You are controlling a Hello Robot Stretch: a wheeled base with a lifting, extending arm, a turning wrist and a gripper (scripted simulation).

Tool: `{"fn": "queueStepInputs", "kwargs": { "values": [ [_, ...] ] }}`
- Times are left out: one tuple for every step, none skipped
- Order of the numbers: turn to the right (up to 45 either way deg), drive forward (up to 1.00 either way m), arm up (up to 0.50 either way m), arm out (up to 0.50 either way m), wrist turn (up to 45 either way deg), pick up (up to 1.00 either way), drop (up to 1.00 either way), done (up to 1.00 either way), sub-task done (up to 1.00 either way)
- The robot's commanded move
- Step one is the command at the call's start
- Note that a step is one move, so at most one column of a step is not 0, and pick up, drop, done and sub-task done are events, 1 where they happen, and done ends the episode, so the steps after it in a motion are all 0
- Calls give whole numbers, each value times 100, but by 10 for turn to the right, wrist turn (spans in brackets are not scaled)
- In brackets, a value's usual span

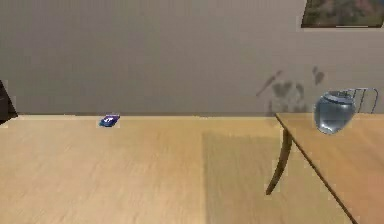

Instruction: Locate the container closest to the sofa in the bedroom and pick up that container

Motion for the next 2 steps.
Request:
{"fn": "queueStepInputs", "kwargs": {
  "values": [
    [0,100,0,0,0,0,0,0,0],
    [30,0,0,0,0,0,0,0,0]
  ]
}}
